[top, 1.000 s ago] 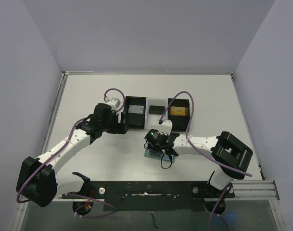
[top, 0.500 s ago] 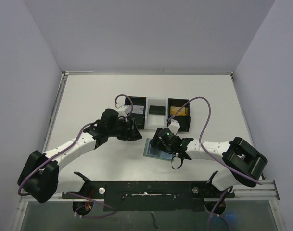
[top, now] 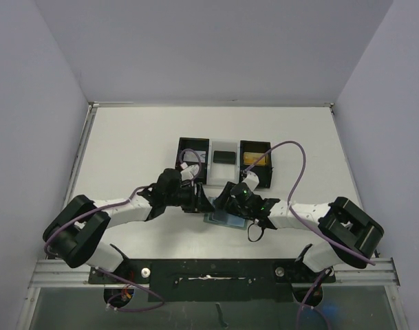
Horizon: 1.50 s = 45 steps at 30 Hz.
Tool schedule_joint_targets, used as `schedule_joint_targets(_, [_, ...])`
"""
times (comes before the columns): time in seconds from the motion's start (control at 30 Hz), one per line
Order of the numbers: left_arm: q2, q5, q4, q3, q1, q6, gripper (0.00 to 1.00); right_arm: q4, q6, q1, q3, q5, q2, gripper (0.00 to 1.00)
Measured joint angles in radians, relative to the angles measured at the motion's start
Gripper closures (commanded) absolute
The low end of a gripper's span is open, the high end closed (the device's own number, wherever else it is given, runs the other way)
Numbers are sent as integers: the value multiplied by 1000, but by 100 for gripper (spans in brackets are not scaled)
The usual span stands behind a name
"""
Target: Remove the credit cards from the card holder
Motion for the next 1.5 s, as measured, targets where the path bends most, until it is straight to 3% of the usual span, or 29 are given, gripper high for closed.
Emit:
schedule_joint_targets(0.2, [84, 36, 146, -6, -22, -57, 68, 1, 3, 0, 0, 0, 0, 70])
schedule_joint_targets(0.47, [164, 64, 231, -9, -31, -99, 69, 0, 7, -3, -1, -1, 0, 70])
schedule_joint_targets(0.7, [159, 56, 229, -10, -31, -100, 67, 0, 8, -4, -1, -4, 0, 70])
schedule_joint_targets(0.93, [20, -34, 146, -33, -34, -87, 59, -2, 19, -5, -8, -7, 0, 70])
schedule_joint_targets(1.1, [7, -73, 133, -34, -34, -87, 58, -11, 26, -5, -16, -26, 0, 69])
schedule_joint_targets(1.33, [12, -127, 118, -53, -35, -90, 58, -18, 19, -3, -10, -33, 0, 55])
schedule_joint_targets(1.5, [-164, -286, 33, -103, -33, -96, 54, -137, -36, 22, 80, -10, 9, 45])
